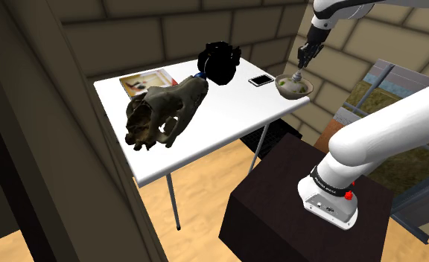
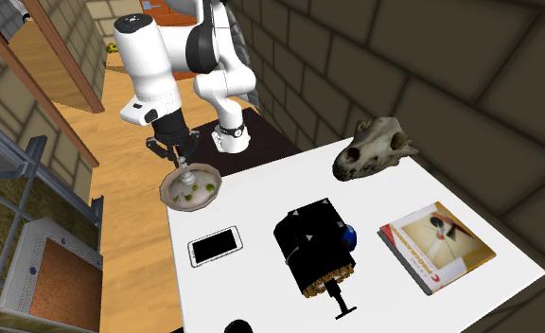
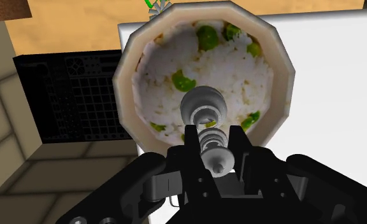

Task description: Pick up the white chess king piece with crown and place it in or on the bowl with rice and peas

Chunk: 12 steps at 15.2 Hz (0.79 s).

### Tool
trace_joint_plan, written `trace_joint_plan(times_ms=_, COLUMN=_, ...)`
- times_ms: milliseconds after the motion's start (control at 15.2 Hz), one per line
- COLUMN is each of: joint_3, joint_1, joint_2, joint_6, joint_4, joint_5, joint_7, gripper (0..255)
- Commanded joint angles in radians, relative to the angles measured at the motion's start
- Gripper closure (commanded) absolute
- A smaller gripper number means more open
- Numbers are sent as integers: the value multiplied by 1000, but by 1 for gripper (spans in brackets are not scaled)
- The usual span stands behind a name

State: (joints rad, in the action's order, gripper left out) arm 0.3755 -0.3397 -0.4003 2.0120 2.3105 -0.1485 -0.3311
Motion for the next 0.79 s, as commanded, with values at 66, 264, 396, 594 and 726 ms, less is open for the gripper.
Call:
trace_joint_plan(times_ms=66, joint_3=0, joint_1=0, joint_2=1, joint_6=2, joint_4=1, joint_5=0, joint_7=0, gripper=255)
trace_joint_plan(times_ms=264, joint_3=0, joint_1=0, joint_2=0, joint_6=2, joint_4=1, joint_5=0, joint_7=0, gripper=0)
trace_joint_plan(times_ms=396, joint_3=0, joint_1=0, joint_2=1, joint_6=2, joint_4=1, joint_5=0, joint_7=0, gripper=0)
trace_joint_plan(times_ms=594, joint_3=0, joint_1=0, joint_2=1, joint_6=2, joint_4=1, joint_5=0, joint_7=0, gripper=0)
trace_joint_plan(times_ms=726, joint_3=-9, joint_1=1, joint_2=-17, joint_6=-68, joint_4=-51, joint_5=1, joint_7=2, gripper=0)
